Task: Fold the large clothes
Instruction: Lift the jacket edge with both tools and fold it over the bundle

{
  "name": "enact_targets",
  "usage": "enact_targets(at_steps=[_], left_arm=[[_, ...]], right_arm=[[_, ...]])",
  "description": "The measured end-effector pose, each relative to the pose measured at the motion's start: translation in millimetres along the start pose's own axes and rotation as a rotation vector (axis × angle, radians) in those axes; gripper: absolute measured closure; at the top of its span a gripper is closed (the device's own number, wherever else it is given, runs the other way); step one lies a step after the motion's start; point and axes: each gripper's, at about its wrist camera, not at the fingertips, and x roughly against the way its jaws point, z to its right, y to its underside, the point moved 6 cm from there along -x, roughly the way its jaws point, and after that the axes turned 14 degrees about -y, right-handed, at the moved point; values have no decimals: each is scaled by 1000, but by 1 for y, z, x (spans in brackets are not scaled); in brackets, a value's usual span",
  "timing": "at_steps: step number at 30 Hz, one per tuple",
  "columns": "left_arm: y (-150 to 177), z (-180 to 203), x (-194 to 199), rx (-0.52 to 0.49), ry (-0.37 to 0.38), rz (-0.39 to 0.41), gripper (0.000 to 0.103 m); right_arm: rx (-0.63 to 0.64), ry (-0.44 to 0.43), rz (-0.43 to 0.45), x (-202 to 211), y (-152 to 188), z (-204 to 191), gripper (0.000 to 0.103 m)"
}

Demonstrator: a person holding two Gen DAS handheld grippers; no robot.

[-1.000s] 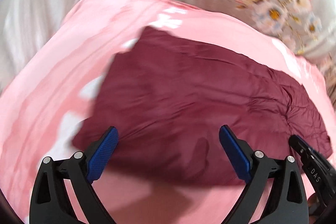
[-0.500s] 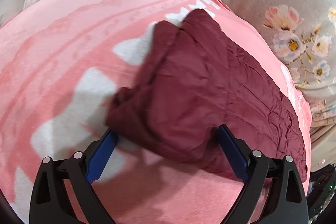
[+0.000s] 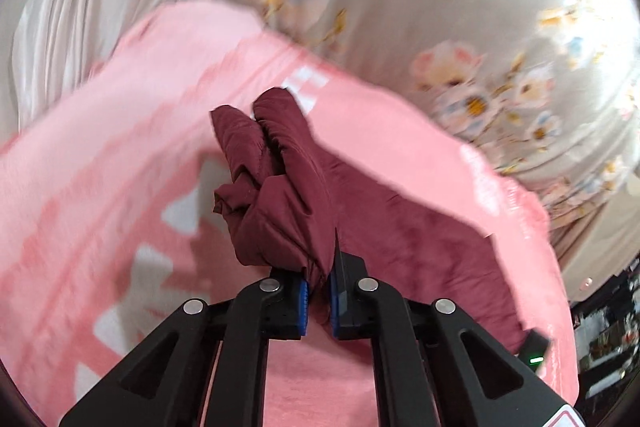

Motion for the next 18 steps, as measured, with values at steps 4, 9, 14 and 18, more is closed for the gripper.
enact_targets(at_steps=[4, 9, 14, 18], left_arm=[[-11, 40, 34, -97, 47, 66, 98], [0, 113, 47, -273, 106, 82, 98], [31, 177, 29, -366, 169, 8, 98], [82, 223, -2, -444, 176, -122, 95]], right_arm=[[64, -24, -42, -16, 11, -23, 95], [-10, -46, -7, 32, 2, -7, 95], [-40, 142, 86, 118, -7, 36, 91], [-75, 256, 158, 168, -7, 59, 91]])
